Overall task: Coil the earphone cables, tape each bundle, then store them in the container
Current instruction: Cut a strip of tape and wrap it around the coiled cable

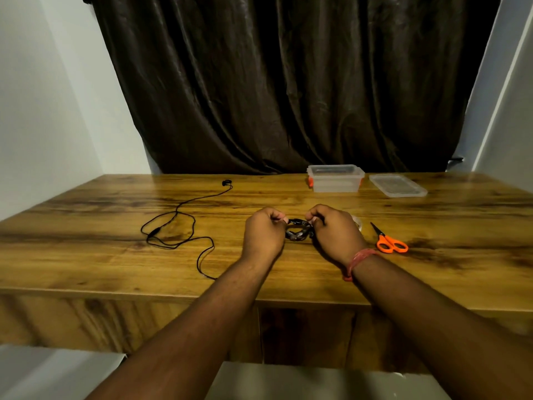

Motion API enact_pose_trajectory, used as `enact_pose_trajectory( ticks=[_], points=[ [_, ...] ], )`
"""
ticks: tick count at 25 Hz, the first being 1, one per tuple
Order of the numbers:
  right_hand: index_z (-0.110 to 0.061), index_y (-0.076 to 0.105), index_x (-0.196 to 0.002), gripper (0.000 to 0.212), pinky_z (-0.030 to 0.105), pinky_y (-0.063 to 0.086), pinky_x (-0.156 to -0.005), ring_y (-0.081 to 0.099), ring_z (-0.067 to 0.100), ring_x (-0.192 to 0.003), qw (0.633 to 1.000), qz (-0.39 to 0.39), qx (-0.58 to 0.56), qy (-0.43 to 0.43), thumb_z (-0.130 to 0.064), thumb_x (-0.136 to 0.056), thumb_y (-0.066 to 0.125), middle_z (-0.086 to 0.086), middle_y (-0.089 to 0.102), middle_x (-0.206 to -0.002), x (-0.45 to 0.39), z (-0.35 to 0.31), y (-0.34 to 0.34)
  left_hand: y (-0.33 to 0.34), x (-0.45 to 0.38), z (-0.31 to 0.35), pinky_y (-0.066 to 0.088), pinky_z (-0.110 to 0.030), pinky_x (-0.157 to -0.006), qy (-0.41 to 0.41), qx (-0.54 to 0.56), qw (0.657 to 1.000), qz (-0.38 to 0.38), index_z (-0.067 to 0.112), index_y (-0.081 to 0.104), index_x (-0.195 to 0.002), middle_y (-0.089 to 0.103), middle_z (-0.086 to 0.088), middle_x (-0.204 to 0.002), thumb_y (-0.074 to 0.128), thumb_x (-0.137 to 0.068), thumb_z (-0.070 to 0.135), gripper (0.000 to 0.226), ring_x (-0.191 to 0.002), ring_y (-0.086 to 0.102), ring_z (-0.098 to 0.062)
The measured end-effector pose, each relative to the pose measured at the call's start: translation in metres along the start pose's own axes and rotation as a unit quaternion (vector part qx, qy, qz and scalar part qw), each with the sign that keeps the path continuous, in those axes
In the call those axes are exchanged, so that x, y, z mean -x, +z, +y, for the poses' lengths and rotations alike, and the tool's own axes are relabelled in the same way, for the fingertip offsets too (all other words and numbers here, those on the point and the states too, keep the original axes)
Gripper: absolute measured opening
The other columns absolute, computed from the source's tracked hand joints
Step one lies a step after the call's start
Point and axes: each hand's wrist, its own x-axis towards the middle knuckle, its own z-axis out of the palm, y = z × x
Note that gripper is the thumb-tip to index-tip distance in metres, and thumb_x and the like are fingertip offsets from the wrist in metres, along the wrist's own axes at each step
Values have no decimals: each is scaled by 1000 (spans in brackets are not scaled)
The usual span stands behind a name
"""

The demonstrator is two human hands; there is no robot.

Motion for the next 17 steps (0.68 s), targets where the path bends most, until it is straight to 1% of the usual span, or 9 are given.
enact_pose_trajectory(
  ticks=[2,5,8,11,14,17],
  points=[
    [-16,69,-106,25,20,42,-79,63,18,-98,1000,-10,7,0,-7,-98,47,3,70,-104,1,0,-1,1,1,-1,53,-29,-83,-2,-13,1000,-8,14,73,-92,72,0,-90,63,-92,14,10,-86,65,-13],
    [-13,70,-110,29,18,41,-79,63,18,-98,1000,-6,-10,12,-3,-98,45,6,70,-109,5,0,-3,0,2,-2,52,-28,-85,-3,-25,1000,-16,13,73,-97,72,0,-95,58,-95,15,16,-90,65,-14],
    [-15,70,-113,32,19,42,-82,63,16,-101,999,-1,-25,26,-2,-98,44,6,70,-112,6,1,-6,-1,3,1,51,-28,-87,-12,-30,999,-25,13,72,-104,71,0,-101,53,-98,16,20,-94,63,-15],
    [-16,68,-115,34,19,41,-85,62,16,-103,999,-5,-23,33,1,-96,46,6,69,-115,8,0,-9,-2,4,3,51,-29,-88,-17,-25,999,-26,14,72,-107,71,-1,-103,51,-99,16,22,-95,63,-15],
    [-16,67,-119,35,21,43,-90,61,18,-107,1000,-12,-12,23,1,-95,48,5,68,-118,9,-1,-10,-3,6,5,51,-29,-86,-24,-19,999,-24,16,71,-107,70,1,-103,50,-99,15,23,-94,62,-14],
    [-16,67,-121,37,24,43,-97,59,19,-114,1000,-9,14,-14,2,-94,49,5,66,-123,10,-1,-10,-4,8,7,51,-27,-84,-20,-17,999,-33,19,71,-106,68,5,-101,52,-99,15,21,-93,62,-11]
  ],
)
